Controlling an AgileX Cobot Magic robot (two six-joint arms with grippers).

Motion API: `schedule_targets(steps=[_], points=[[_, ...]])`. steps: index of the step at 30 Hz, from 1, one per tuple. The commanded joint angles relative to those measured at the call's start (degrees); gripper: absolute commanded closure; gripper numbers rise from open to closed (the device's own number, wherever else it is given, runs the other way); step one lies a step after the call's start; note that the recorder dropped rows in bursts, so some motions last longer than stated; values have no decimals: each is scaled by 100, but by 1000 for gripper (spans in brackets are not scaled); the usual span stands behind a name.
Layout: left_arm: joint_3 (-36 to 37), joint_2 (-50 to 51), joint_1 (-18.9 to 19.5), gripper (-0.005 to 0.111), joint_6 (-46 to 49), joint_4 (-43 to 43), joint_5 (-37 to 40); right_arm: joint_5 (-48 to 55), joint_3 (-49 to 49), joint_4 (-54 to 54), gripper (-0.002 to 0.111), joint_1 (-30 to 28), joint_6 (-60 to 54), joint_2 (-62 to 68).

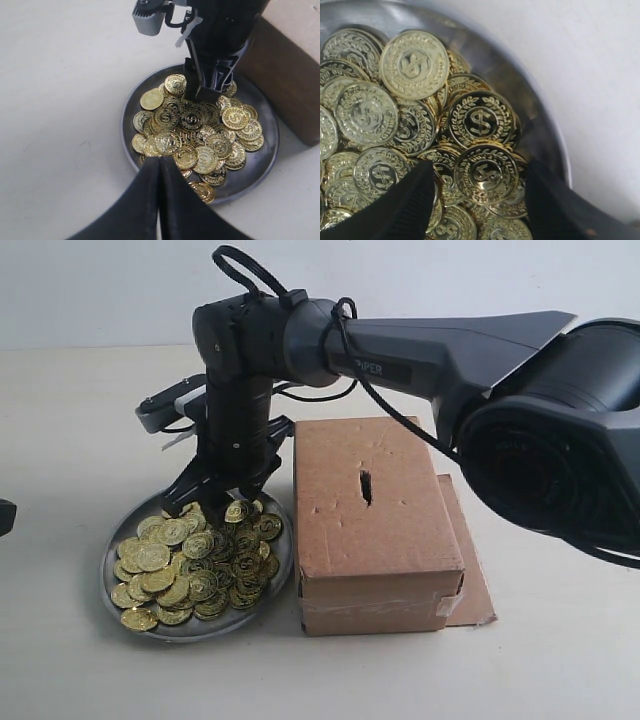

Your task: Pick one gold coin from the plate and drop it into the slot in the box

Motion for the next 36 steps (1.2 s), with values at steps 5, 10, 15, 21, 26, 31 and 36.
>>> schedule_targets(steps=[5,10,15,21,26,31,36], points=[[-48,14,-32,107,13,-56,-17,-113,-34,-51,56,104,9,91],[-48,14,-32,107,13,-56,-17,-134,-34,-209,56,93,130,115],[-48,14,-32,107,13,-57,-29,-178,-34,-268,56,93,130,91],[-48,14,-32,107,13,-57,-29,-2,-34,-208,56,93,223,80],[-48,14,-32,107,13,-57,-29,99,-34,257,56,107,16,69],[-48,14,-32,107,-8,-57,-30,87,-34,730,56,107,-193,36],[-48,14,-32,107,-8,-57,-30,14,-34,440,56,107,-193,-90]])
